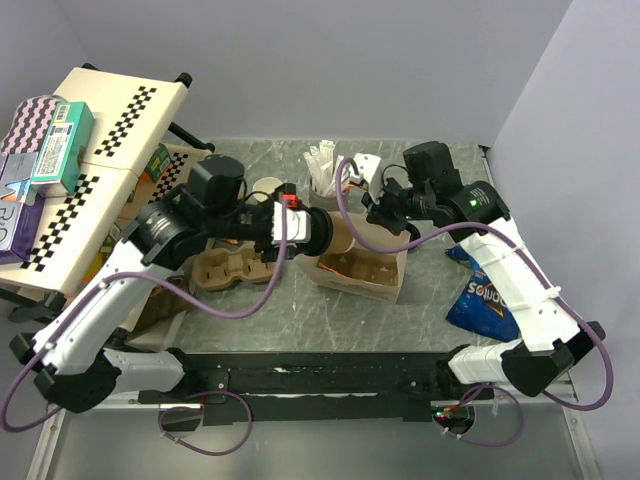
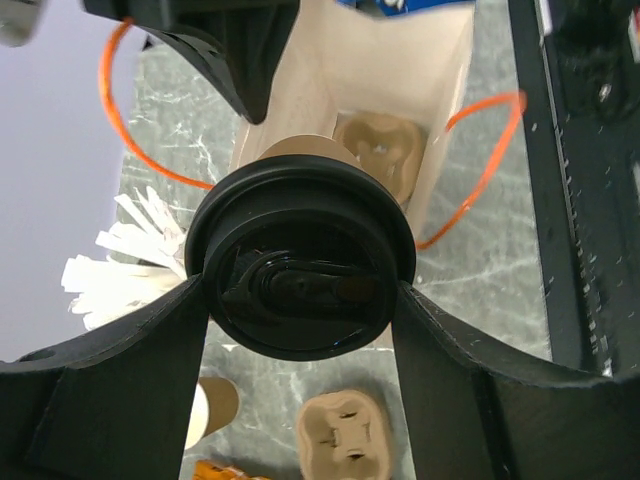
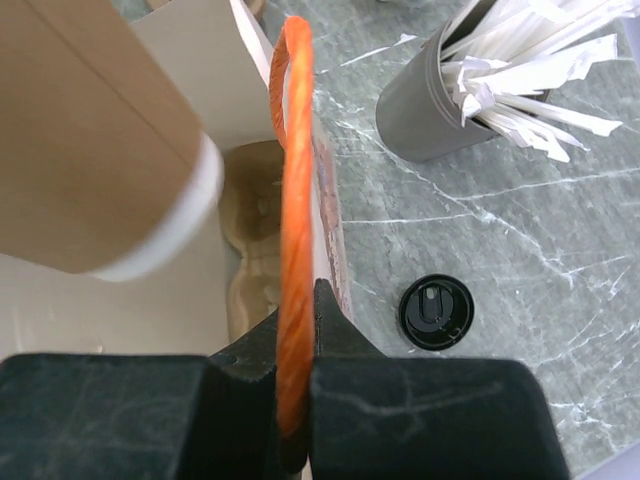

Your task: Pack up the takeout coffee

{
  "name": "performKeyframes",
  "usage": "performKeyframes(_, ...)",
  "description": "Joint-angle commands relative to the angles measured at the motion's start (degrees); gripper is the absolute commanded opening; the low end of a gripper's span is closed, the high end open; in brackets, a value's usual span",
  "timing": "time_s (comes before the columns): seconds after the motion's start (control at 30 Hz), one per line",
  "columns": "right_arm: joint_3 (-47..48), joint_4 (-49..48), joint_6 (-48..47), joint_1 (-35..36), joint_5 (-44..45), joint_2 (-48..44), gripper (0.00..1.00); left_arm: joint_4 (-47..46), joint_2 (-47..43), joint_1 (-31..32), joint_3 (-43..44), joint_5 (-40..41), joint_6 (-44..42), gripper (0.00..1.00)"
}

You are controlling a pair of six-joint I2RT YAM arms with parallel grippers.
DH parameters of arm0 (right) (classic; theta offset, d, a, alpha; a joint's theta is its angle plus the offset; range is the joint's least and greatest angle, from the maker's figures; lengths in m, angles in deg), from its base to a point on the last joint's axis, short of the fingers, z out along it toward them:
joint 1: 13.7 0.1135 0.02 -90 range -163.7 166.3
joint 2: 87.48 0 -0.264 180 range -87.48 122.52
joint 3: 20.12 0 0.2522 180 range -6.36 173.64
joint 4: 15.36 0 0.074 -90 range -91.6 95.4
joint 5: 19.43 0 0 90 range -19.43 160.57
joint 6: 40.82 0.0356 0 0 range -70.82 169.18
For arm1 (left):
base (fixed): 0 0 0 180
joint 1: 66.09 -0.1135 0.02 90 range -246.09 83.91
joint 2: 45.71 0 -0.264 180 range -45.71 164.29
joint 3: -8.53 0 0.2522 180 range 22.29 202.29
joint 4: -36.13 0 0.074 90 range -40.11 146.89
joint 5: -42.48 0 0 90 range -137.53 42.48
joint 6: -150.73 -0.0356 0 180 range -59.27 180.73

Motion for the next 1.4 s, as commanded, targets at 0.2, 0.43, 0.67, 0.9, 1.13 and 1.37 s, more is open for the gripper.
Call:
performKeyframes(0.2, 3.62, -1.27, 2.21, 1.14, -0.65, 0.74, 0.0, 3.63, 6.88, 5.33, 5.37, 0.41, -9.89, 0.01)
performKeyframes(0.43, 4.5, -1.44, 2.3, 1.66, -0.74, 1.0, 0.0, 2.93, 8.9, 9.73, 3.7, 5.33, -10.42, 0.01)
performKeyframes(0.67, 3.97, -1.27, -0.08, 3.24, -0.21, -0.05, 0.0, 4.33, 12.5, 12.1, 4.93, 9.37, -11.21, 0.01)
performKeyframes(0.9, 3.1, -1.18, -3.67, 6.84, 3.3, -1.8, 0.0, 3.03, 15.23, 14.83, 5.2, 16.49, -10.95, 0.01)
performKeyframes(1.13, 0.37, -1.27, -5.96, 10.27, 6.82, -4.09, 0.0, -4.63, 11.45, 19.57, -6.83, 26.42, -17.01, 0.01)
performKeyframes(1.37, -3.14, -2.41, -6.67, 14.05, 10.42, -6.47, 0.0, -3.32, 16.89, 20.46, -3.51, 30.38, -14.91, 0.01)
